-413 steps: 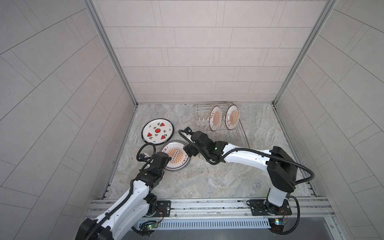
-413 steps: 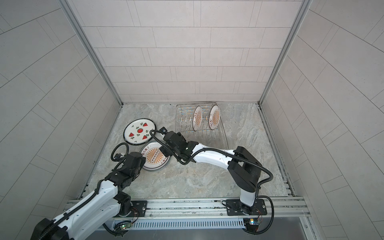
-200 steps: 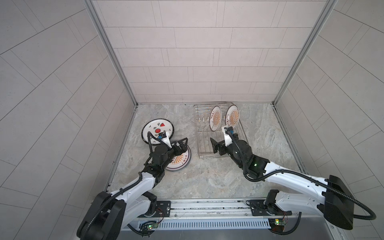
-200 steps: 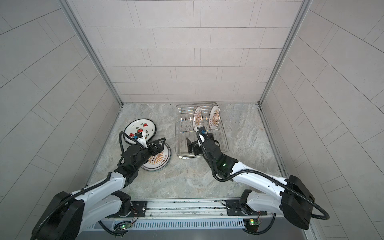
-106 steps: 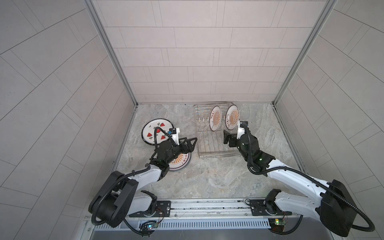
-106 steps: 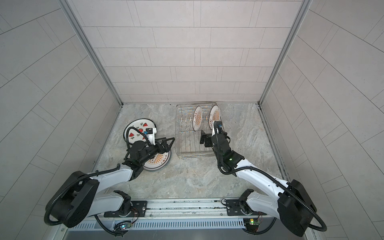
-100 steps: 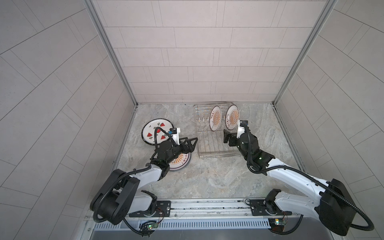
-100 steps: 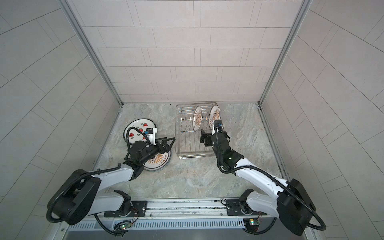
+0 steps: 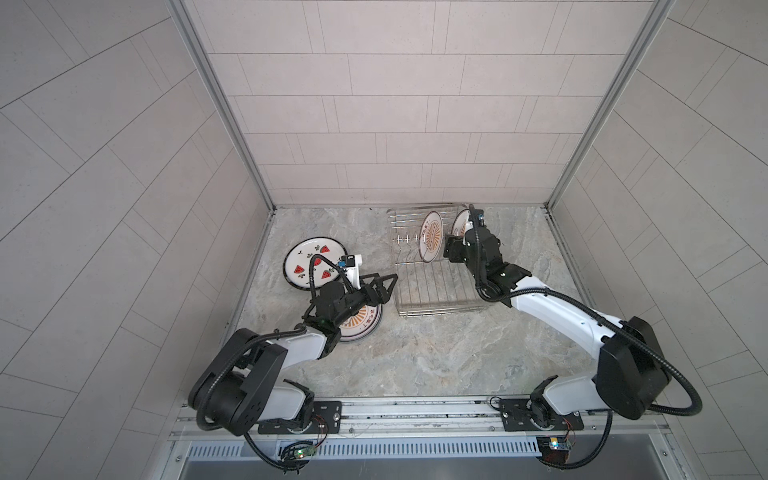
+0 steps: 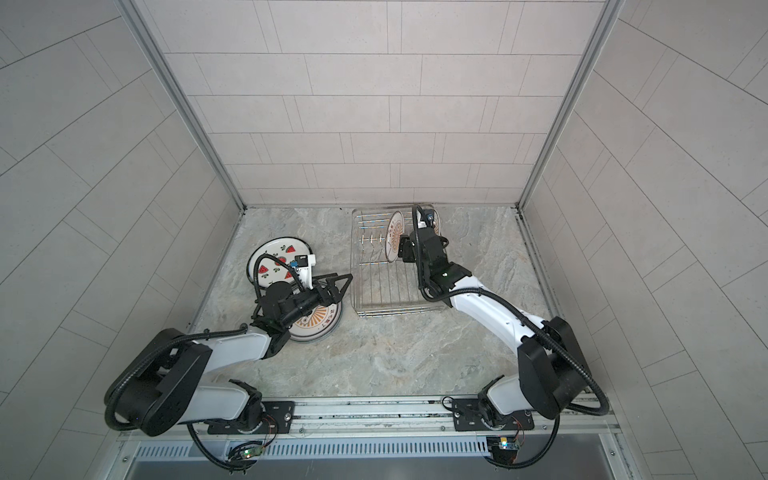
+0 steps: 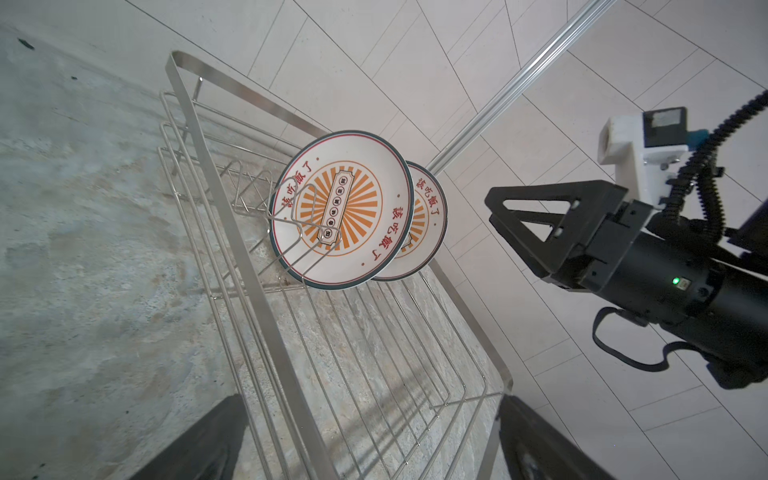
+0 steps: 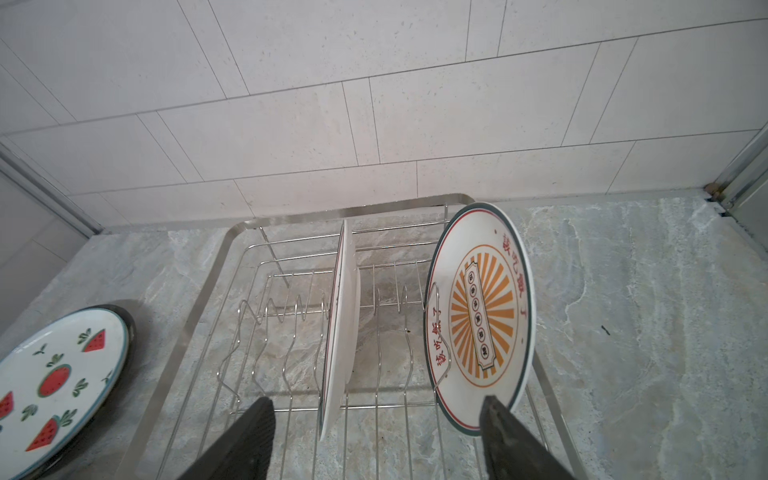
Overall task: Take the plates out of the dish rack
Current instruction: 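Grasp the top rim of the next sunburst plate in the rack with right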
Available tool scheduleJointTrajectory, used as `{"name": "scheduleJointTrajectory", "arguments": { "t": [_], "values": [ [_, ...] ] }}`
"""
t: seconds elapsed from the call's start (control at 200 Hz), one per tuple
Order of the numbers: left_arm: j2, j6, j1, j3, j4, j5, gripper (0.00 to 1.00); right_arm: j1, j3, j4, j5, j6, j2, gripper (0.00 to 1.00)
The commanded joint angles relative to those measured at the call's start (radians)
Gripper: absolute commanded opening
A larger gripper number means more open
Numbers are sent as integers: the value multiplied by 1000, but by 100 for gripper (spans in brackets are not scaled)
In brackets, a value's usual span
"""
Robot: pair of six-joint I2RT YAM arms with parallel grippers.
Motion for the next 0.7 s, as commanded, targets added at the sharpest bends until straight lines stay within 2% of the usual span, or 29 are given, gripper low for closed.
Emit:
{"name": "scheduleJointTrajectory", "arguments": {
  "t": [0.0, 0.325, 0.696],
  "values": [
    [-74, 42, -6, -2, -92, -78, 100, -5, 118, -133, -22, -15, 75, 73],
    [-125, 46, -5, -25, -116, -130, 100, -14, 467, -390, 63, -41, 364, 52],
    [-135, 51, -5, -30, -126, -170, 100, -16, 609, -444, 102, -41, 511, 30]
  ]
}}
